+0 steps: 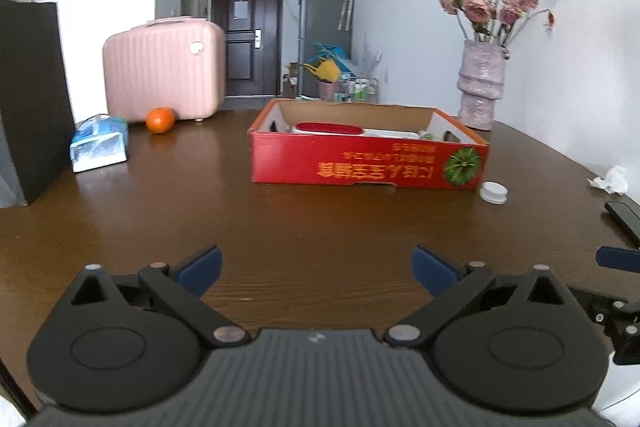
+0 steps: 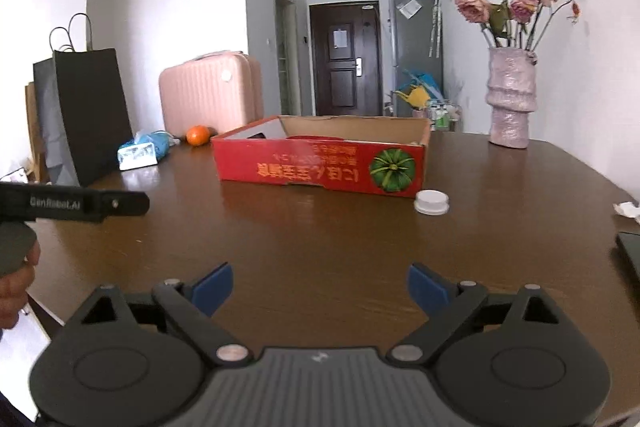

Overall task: Organize rigid objects
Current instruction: 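Withdraw both tools from the box, then grasp the white ridged cap on the table with right tool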

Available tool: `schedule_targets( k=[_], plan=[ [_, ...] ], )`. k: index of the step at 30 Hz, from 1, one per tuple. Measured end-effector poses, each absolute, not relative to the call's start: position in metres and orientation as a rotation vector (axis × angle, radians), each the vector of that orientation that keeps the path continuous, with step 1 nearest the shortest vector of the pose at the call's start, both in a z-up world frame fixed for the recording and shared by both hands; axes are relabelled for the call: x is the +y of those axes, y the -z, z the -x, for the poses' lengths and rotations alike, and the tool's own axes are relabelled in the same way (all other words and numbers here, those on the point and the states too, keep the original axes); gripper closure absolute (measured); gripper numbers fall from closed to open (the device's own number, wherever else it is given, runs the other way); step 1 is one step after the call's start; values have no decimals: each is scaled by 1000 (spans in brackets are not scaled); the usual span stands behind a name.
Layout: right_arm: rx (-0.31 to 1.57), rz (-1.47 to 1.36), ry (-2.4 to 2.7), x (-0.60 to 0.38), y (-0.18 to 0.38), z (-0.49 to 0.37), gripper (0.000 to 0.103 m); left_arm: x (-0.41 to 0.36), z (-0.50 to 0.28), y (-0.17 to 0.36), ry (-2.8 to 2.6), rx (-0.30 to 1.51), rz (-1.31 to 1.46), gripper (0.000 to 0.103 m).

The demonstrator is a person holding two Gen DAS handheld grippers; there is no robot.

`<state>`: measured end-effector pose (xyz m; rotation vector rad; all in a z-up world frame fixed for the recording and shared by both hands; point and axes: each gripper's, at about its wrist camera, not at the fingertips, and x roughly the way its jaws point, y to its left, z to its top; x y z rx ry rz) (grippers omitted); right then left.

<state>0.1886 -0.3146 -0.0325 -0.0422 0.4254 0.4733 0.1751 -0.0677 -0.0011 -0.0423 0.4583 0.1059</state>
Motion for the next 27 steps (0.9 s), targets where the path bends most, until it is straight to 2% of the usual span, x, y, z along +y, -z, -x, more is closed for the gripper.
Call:
schedule_targets(
  k=[13, 25, 27],
  plan=[
    [486, -49, -326, -342, 42, -230, 9, -93, -213, 15, -51, 522, 19, 0],
    [562, -50, -280, -328, 40, -354, 11, -90, -333, 28, -36, 614, 79, 3],
    [579, -62, -256, -325, 42, -379, 13, -89, -353, 31, -38, 643, 73, 10]
  ],
)
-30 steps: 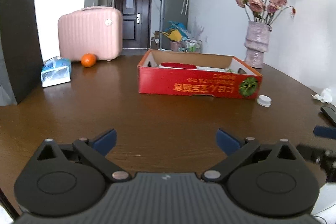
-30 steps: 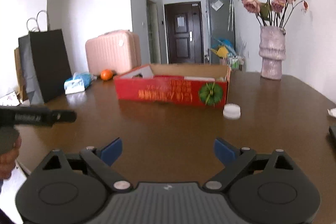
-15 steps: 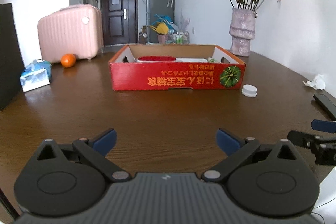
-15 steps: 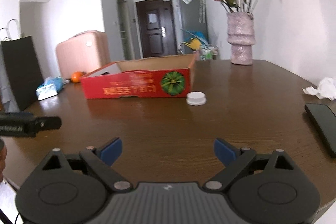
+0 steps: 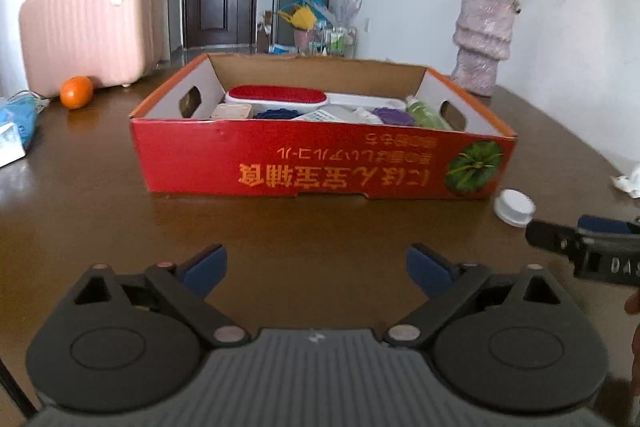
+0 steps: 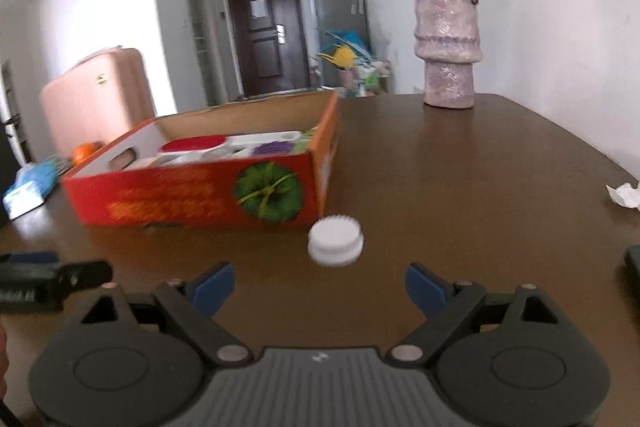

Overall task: Organize rigid objects
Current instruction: 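Grasp the white ridged cap on the table with right tool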

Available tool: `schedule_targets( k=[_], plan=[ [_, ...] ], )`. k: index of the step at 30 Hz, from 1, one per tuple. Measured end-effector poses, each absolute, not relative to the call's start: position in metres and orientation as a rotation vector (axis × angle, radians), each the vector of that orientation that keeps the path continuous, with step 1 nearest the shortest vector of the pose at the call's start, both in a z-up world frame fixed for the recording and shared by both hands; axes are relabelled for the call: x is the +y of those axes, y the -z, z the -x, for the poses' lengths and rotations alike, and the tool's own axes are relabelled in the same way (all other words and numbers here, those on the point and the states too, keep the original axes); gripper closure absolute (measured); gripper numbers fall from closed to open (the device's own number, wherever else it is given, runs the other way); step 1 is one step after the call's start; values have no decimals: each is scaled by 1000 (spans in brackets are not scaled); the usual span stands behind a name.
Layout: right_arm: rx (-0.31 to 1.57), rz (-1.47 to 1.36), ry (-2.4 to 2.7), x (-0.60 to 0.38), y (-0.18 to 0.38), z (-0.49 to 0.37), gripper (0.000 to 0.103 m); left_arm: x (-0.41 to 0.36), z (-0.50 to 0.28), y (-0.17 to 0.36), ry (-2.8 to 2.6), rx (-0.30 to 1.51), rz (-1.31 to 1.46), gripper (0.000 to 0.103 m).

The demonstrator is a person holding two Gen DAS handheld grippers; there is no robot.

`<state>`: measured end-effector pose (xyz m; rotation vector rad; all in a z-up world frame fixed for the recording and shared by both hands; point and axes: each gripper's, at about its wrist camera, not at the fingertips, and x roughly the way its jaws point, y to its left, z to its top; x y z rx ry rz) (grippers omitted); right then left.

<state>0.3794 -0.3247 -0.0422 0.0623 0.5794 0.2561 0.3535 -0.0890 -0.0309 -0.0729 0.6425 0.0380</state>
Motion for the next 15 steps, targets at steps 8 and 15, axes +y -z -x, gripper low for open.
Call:
schedule_targets(
  k=[8, 15],
  plan=[
    [637, -17, -255, -304, 54, -434, 52, -80, -405, 39, -3, 739, 108, 58],
    [641, 10, -314, -285, 53, -424, 65, -73, -403, 36, 2, 751, 147, 83]
  ],
)
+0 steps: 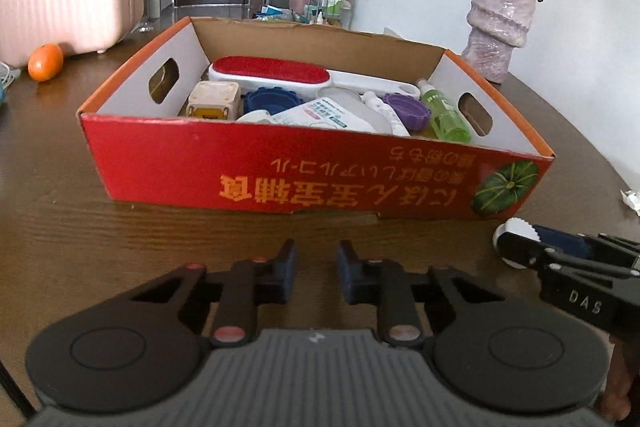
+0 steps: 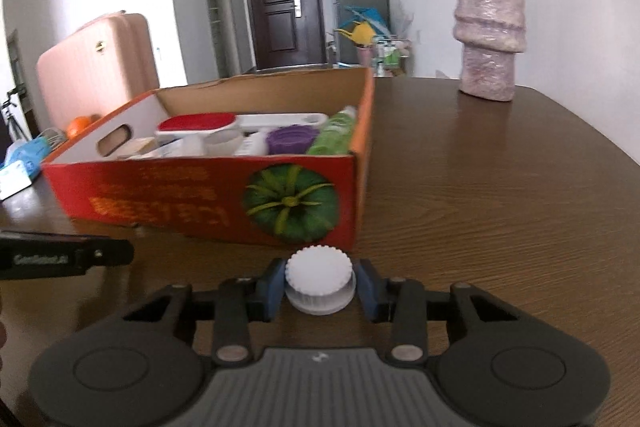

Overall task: Organize rigid objects
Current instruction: 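Grasp the white ridged cap on the table with right tool, then carry the white ridged cap into the box and open right tool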

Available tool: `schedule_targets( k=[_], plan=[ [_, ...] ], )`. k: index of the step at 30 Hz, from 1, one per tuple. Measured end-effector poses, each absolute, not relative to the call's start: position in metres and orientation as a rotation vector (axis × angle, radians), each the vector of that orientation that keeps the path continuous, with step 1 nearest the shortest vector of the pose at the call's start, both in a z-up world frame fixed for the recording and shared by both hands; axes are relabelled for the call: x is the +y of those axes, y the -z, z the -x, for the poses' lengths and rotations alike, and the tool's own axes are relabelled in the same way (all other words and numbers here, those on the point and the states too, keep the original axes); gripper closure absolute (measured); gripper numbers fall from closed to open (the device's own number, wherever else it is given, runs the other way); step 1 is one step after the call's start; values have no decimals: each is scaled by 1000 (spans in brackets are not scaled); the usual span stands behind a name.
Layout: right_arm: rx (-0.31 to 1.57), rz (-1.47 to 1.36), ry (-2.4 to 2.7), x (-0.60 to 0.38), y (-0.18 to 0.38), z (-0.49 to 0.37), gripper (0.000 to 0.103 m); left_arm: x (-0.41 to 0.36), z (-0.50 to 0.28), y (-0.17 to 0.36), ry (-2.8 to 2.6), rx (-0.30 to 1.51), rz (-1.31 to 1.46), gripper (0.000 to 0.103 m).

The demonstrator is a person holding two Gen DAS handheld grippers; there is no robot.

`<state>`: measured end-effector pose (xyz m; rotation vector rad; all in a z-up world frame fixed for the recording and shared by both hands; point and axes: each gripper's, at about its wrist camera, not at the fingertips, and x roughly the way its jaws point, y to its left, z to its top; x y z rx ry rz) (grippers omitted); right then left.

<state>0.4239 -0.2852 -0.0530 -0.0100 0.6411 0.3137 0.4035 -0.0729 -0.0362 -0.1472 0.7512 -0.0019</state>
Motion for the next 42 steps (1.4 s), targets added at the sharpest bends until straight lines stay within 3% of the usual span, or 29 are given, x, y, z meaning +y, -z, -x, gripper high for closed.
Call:
schedule_targets(
  k=[24, 42],
  plan=[
    [430, 21, -430, -266, -22, -213, 65, -49, -197, -34, 30, 549, 121, 86],
    [289, 20, -426, -265, -65, -194, 65, -44, -188, -72, 38, 406, 30, 86]
  ],
)
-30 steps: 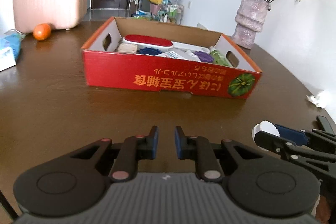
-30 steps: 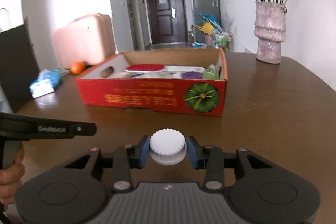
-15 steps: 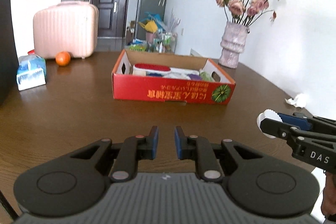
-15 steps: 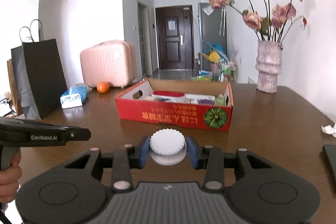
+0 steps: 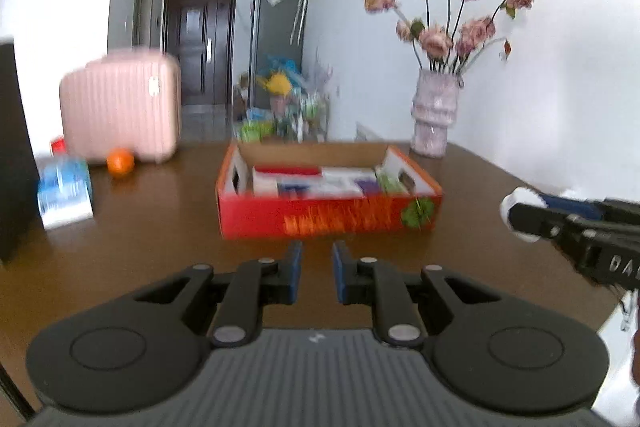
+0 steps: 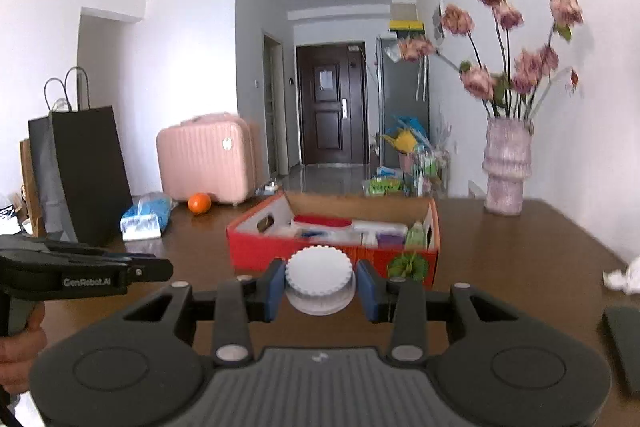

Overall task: Organize rigid objects
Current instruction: 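Carry the white ridged cap into the box and open right tool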

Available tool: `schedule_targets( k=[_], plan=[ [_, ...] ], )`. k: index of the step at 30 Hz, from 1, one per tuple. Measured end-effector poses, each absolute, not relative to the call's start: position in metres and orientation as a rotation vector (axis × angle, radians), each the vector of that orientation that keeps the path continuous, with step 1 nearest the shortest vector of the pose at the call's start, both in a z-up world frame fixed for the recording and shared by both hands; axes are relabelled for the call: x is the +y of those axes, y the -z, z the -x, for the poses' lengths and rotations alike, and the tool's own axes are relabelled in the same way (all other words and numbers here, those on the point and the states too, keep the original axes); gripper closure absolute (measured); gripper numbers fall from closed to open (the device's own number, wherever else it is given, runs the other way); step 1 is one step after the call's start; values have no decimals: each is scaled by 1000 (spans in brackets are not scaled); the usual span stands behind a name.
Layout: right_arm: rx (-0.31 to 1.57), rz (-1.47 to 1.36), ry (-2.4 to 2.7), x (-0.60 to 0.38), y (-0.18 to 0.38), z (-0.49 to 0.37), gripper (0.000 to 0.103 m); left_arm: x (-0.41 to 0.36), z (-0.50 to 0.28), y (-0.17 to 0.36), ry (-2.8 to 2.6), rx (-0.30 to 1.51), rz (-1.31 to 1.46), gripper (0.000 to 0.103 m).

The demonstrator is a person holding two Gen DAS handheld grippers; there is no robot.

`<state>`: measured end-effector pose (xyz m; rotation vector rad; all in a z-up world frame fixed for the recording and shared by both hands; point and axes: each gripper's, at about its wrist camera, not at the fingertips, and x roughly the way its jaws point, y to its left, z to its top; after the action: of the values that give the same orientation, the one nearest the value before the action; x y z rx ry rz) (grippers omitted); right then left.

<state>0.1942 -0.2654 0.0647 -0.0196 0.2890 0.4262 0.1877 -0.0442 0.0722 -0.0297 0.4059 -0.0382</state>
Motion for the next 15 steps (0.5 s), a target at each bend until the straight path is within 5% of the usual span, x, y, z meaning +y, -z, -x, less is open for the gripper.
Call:
schedule_targets(
  k=[9, 15],
  plan=[
    [232, -7, -433, -272, -128, -276, 65, -21, -263, -140, 97, 372, -14, 86],
    [399, -39, -507, -268, -157, -379, 65, -4, -367, -164, 122, 513, -15, 86]
  ],
)
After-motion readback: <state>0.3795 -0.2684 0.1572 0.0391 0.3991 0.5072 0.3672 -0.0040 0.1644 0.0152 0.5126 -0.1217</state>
